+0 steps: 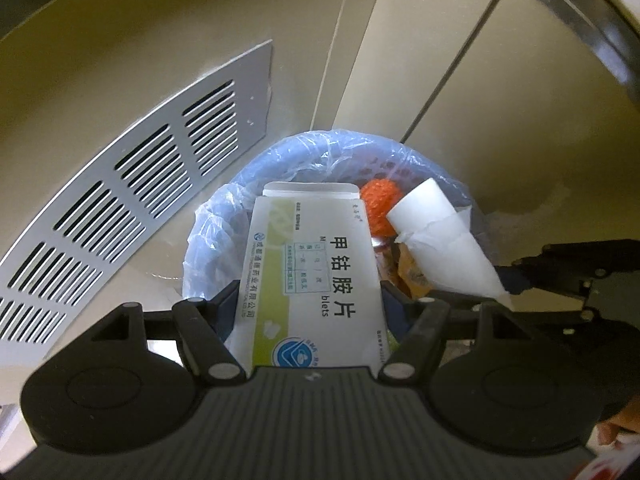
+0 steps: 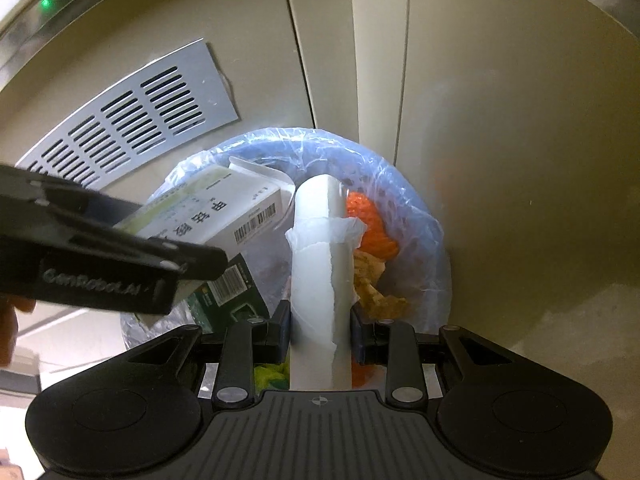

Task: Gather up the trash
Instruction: 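Open both grippers to drop the medicine box and paper roll into the wastebasket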

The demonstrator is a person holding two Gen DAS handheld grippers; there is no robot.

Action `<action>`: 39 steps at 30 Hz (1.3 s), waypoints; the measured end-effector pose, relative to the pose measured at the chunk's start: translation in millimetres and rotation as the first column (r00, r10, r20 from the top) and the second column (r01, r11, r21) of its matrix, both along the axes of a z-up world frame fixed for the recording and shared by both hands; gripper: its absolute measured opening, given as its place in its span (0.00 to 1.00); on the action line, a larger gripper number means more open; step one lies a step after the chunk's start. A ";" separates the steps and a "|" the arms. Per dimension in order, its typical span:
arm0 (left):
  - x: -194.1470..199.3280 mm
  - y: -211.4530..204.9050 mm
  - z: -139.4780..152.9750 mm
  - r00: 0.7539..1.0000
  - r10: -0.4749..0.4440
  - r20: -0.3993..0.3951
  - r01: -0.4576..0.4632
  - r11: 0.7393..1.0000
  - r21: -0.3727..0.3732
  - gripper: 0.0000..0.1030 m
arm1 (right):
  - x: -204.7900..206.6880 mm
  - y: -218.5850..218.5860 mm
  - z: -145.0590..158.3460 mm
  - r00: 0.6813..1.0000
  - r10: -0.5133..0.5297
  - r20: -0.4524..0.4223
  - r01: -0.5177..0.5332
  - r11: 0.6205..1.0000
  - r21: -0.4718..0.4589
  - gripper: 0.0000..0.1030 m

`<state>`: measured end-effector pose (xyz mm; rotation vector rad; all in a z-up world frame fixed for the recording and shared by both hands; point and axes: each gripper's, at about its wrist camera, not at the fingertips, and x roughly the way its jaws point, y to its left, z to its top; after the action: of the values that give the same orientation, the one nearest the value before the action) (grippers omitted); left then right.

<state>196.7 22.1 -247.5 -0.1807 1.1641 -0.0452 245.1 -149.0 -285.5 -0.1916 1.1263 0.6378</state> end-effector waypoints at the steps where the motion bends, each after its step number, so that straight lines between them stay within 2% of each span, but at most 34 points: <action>1: -1.6 1.3 1.8 1.000 0.010 0.005 -0.010 1.000 -0.010 0.67 | 1.6 -0.5 -0.1 1.000 -0.006 -0.005 0.006 1.000 0.005 0.29; 11: -6.8 12.0 11.6 0.997 0.059 0.041 -0.054 0.992 -0.110 0.71 | 9.0 -1.7 1.6 0.997 -0.059 -0.046 0.061 0.997 0.040 0.29; 20: -16.0 17.6 14.6 0.995 0.090 0.049 -0.072 0.954 -0.290 0.71 | 8.5 -7.6 6.0 0.997 -0.074 -0.033 0.075 0.997 0.036 0.29; 24: -18.8 17.2 17.2 0.994 0.091 0.065 -0.065 0.943 -0.326 0.71 | 5.4 -9.9 10.2 0.997 -0.069 -0.015 0.070 0.997 0.030 0.29; 28: -19.4 15.3 21.8 0.993 0.091 0.077 -0.064 0.952 -0.299 0.71 | 3.6 -12.3 13.5 0.998 -0.061 -0.009 0.061 0.998 0.025 0.29; 32: -21.8 13.9 27.3 0.992 0.089 0.087 -0.068 0.972 -0.226 0.71 | 2.7 -9.7 17.8 0.999 -0.050 0.002 0.050 0.998 0.034 0.29; 39: -28.9 18.6 30.6 0.990 0.117 0.082 -0.099 0.976 -0.192 0.71 | 7.3 4.1 15.3 1.000 -0.023 -0.002 0.023 0.997 0.069 0.30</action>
<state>167.8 40.7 -216.9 -0.4050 1.0550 -0.0672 252.4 -144.9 -270.3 -0.1188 1.1049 0.6558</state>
